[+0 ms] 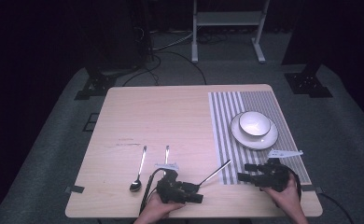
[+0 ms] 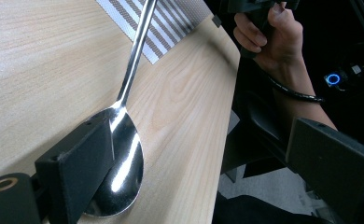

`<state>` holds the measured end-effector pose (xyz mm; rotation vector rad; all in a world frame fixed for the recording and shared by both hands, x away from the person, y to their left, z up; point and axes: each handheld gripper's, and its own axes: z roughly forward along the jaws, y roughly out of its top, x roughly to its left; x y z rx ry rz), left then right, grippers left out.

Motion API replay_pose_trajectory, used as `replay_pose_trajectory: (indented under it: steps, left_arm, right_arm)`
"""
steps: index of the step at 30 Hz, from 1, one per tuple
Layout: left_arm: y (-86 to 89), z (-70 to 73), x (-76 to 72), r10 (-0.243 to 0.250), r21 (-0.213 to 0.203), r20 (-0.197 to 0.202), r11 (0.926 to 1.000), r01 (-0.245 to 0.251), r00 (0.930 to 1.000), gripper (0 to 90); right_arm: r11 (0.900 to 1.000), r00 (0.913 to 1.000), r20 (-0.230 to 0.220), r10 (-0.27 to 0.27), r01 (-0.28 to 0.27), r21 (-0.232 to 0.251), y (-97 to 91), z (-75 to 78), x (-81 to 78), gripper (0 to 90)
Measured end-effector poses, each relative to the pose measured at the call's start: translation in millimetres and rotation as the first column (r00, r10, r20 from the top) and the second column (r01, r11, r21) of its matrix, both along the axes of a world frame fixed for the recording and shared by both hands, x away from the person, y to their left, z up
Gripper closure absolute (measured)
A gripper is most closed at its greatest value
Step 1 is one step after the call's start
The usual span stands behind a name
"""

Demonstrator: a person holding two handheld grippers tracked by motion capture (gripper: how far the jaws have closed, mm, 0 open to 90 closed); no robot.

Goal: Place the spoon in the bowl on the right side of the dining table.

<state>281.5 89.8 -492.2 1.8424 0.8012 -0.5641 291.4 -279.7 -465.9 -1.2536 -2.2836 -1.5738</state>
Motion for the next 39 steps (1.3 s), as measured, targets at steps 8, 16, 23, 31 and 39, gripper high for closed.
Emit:
replay_pose_trajectory:
  steps: [8, 16, 23, 31, 39]
  left_arm:
    - [0.1, -0.4, -0.8, 0.000, -0.004, -0.007, 1.0000, 0.000, 1.0000, 6.1]
    - [-0.1, -0.5, -1.3, -0.003, -0.003, -0.006, 1.0000, 0.003, 1.0000, 6.1]
    - [-0.3, -0.5, -1.4, -0.006, -0.004, -0.007, 1.0000, 0.006, 1.0000, 6.1]
    - [0.1, -0.6, -1.2, -0.006, -0.005, -0.007, 1.0000, 0.006, 1.0000, 6.1]
    - [0.7, -0.7, -1.0, -0.006, -0.009, -0.011, 0.9999, 0.006, 0.9999, 6.1]
  right_arm:
    - [0.9998, 0.9998, -0.003, 0.021, -0.021, -0.002, 10.6, 2.6, 5.5, 26.9]
    - [0.9991, 0.9991, -0.008, 0.041, -0.041, -0.008, 21.0, 3.8, 11.4, 27.3]
    - [0.9984, 0.9984, -0.019, 0.053, -0.054, -0.019, 33.6, 6.8, 20.6, 28.1]
    - [0.9976, 0.9974, -0.035, 0.063, -0.064, -0.026, 50.6, 10.3, 37.1, 30.4]
    - [0.9978, 0.9967, -0.057, 0.058, -0.060, -0.028, 60.5, 6.9, 46.5, 32.5]
